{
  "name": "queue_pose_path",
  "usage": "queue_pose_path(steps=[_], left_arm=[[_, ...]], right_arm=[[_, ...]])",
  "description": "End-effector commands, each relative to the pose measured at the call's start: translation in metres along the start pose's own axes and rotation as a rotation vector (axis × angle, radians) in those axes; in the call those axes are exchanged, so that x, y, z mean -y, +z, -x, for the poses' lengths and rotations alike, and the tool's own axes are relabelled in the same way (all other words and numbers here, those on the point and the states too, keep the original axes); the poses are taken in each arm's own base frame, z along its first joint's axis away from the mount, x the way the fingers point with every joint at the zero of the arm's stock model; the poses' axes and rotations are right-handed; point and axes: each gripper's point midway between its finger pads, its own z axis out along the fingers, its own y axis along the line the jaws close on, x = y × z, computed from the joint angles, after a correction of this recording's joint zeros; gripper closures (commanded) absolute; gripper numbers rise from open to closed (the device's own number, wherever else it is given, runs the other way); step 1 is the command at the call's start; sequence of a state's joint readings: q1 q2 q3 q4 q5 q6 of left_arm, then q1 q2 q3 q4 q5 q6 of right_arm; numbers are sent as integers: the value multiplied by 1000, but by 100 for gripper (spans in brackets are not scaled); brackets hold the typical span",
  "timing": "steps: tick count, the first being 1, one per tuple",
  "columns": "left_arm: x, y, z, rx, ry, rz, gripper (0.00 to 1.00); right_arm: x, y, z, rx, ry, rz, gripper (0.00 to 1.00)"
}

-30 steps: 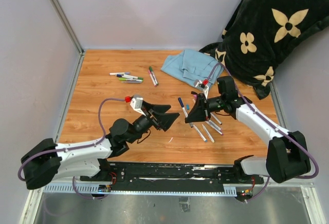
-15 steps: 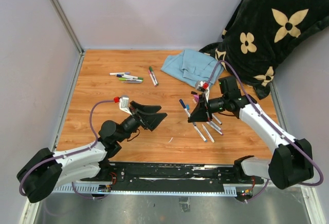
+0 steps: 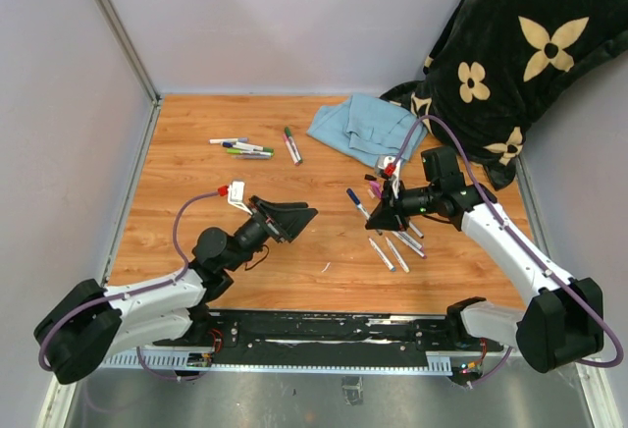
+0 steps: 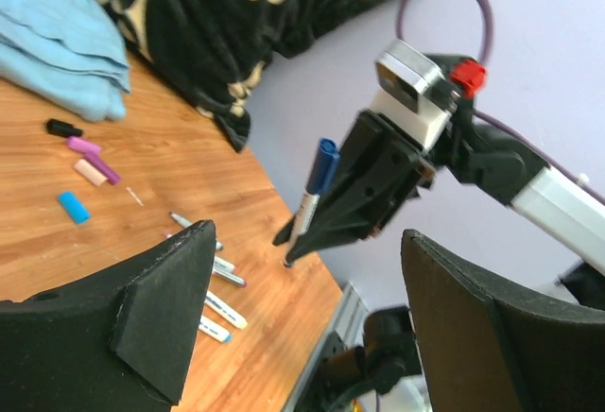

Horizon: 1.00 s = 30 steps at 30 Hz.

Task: Open the pen caps
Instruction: Open the pen cap from the pen.

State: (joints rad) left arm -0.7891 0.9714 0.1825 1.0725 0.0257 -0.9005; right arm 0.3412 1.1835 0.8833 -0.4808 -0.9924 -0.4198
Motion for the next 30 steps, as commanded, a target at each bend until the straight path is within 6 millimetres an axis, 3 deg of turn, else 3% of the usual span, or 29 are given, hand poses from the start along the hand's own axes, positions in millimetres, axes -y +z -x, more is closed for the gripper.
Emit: queue_pose_path(steps=[1,9,21,28,30], left_arm=[[-4,15,9,74,-41,66,18],[-15,48,-1,119,-72,229,24],[-24,91,-37,73,-54,377,27],[-32,109,-60,4,-29,394,49],[-34,113,-66,-17,-25,398,60]], right_arm=[[9,-2,2,-23,-42,-53,99],[16,-2,-1,-40,-42,-97,99],[20,-1,-1,-48,-40,-123,99],[20,0,-2,-53,-43,-128,99],[20,0,-2,-54,-43,-128,99]])
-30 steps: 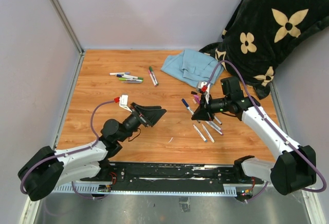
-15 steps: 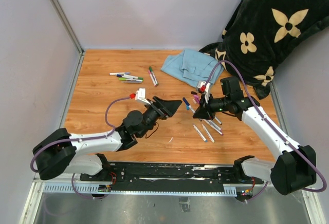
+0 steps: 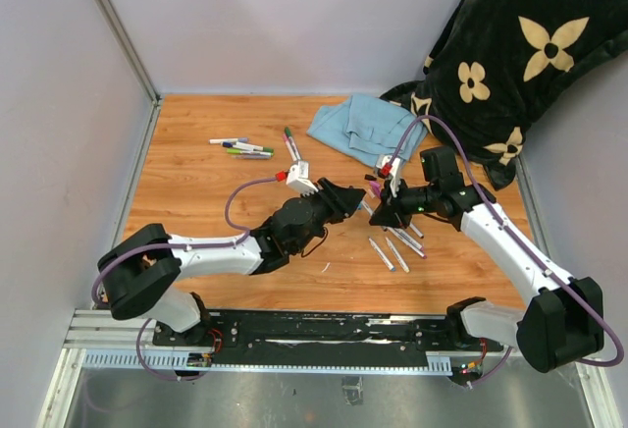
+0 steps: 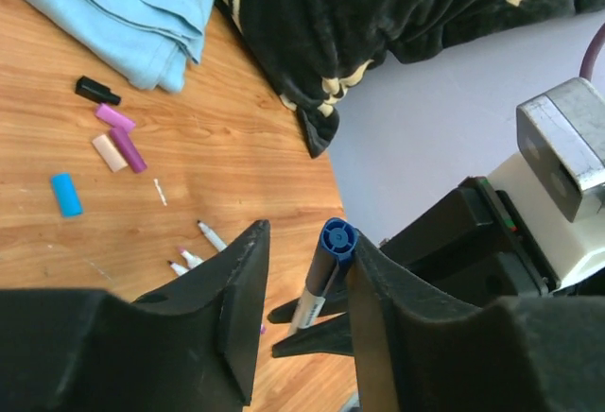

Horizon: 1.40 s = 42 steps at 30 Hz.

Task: Open the pen caps
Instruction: Open the pen cap from the pen, then place the pen at the center of the board.

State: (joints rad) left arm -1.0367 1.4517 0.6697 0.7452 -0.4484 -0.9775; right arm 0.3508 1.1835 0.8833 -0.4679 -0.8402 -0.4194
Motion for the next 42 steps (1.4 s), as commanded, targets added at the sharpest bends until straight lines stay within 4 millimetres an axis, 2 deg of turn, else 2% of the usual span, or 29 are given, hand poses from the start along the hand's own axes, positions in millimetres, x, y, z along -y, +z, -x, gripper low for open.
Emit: queue_pose_path(steps=[1,2,4,6,9,14,18,22,25,27,31,34,37,38,42], left_arm=[[2,10,-10,-25,26,18,66],[1,11,-11,-29,33,28,74],[-2,13,-9,-23,48,52,82],[-4,13,0,11,66,75,91],[-5,13,25,75,68,86,99],[-14,13,88,207,-13,127,99],[-16,6,141,332,-68,133,100],[-18,-4,167,392,-83,130,100],[-23,-14,172,396,-67,123,100],[-30,-24,168,375,-53,112,100],[-54,-51,151,315,-13,135,100],[-83,-70,135,267,-2,203,100],[-103,-85,121,245,-33,228,100],[-111,-90,115,236,-42,239,100],[-121,-97,106,211,-70,247,100]], right_arm=[[-3,2,7,12,-27,1,99],[-3,2,8,13,-29,0,99],[-3,2,7,11,-28,3,99],[-5,3,8,13,-31,8,99],[-8,5,6,6,-33,20,99],[-8,11,-1,-28,-32,26,99],[-11,16,-5,-44,4,62,99],[-16,21,-7,-55,24,93,99],[-19,22,-10,-61,35,111,99],[-23,24,-18,-79,65,133,99],[-22,28,-44,-186,174,127,97],[-24,34,-69,-312,286,121,96],[-28,40,-91,-421,363,119,96],[-28,42,-95,-447,380,109,96],[-29,49,-104,-500,434,78,97]])
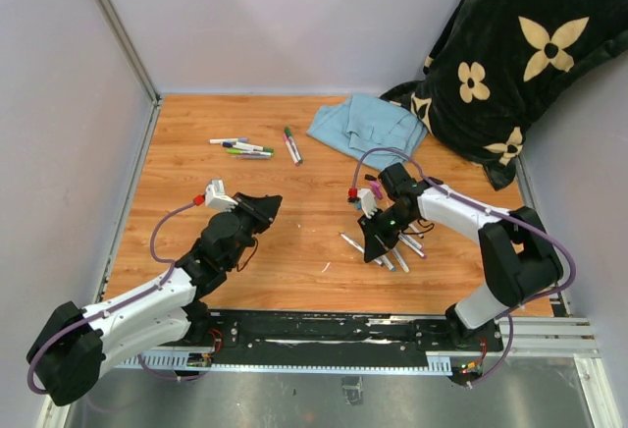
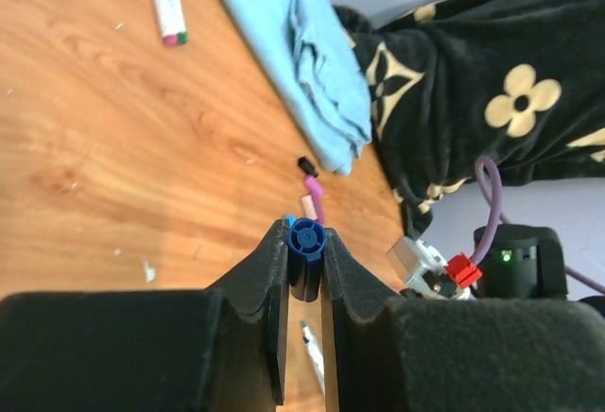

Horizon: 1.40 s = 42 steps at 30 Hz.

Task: Open the pen caps
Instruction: Place the pen at the center of the board.

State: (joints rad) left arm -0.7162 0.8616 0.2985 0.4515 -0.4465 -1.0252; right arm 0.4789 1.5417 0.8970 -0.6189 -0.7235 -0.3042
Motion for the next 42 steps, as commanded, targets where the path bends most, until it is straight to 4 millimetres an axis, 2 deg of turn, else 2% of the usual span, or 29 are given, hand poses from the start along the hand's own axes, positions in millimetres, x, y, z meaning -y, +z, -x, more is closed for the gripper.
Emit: queue_pose_path(steps=[1,7,14,23,29,38,42], left_arm=[[-12,-6,-7,-31,-30,26,100],[-19,-7,-14,-56,-47,40,99],[-20,-7,-20,-78,-55,41,100],[-21,-2,-23,-81,-45,53,100],[-21,-3,-19,-70,-39,59,99],[-23,-5,-20,-77,-41,63,100],[-22,-6,-27,-108,-41,54,100]], right_arm=[[-1,4,-5,-62,99,-58,96],[11,17,-18,-91,268,-126,96],[21,21,-27,-101,301,-181,96],[31,24,-36,-141,316,-220,86],[34,22,-35,-142,301,-240,79],[37,22,-35,-148,292,-251,77],[28,18,-26,-132,279,-209,75]])
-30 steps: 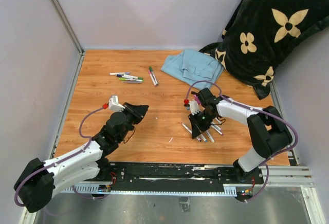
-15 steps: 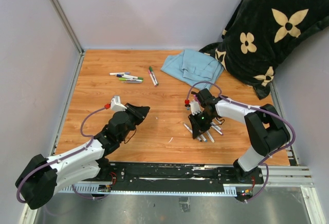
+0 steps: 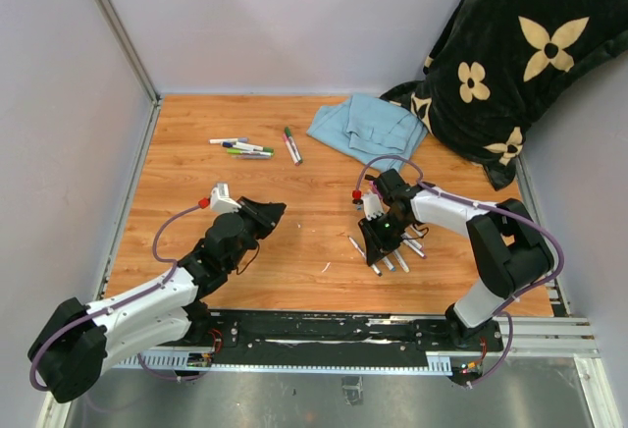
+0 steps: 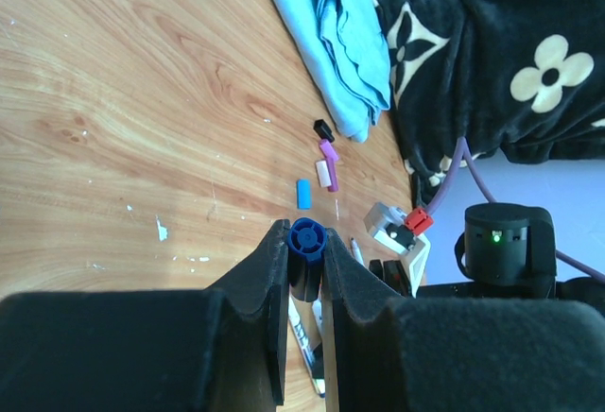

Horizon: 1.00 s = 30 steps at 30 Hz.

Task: Open the pen caps
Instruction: Place the pen at the center of the board, then place the pen cap at the center of the board.

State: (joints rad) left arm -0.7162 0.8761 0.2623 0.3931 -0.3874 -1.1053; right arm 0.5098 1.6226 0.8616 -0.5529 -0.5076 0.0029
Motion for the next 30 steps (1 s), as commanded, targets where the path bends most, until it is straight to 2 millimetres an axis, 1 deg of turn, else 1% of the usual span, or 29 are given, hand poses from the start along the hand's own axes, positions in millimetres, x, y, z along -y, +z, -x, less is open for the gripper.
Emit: queue_pose_path(steps=[1,4,5,9,13,14,15,16,17,19,24,28,30], left_arm=[[3,0,-3,-21,-1,-14,99],[7,4,-14,-74,24,-23,99],[5,6,-18,-94,36,-13,99],[1,18,-37,-163,63,26,99],[0,35,-66,-231,108,74,99],[5,42,-72,-243,114,82,98],[-2,46,-82,-265,133,116,98],[-4,51,-90,-281,153,142,97],[1,59,-96,-288,169,154,96],[-2,71,-110,-313,207,203,94],[-15,99,-140,-399,305,331,91],[-20,113,-156,-432,366,377,88],[-21,117,-161,-437,386,384,85]], right_arm=[[-3,-4,2,-16,-42,-5,74],[-6,-12,10,18,-87,-6,68],[-7,-15,12,26,-101,-10,65],[-9,-27,20,61,-144,-22,65],[-16,-42,32,120,-211,-23,65],[-18,-47,35,138,-237,-24,64],[-18,-52,37,148,-264,-30,64],[-16,-57,40,160,-278,-45,63],[-13,-62,43,172,-290,-56,62],[-7,-74,47,190,-297,-52,59],[-10,-104,49,279,-292,102,58],[-5,-122,51,355,-282,109,57],[-4,-126,51,371,-281,103,57]])
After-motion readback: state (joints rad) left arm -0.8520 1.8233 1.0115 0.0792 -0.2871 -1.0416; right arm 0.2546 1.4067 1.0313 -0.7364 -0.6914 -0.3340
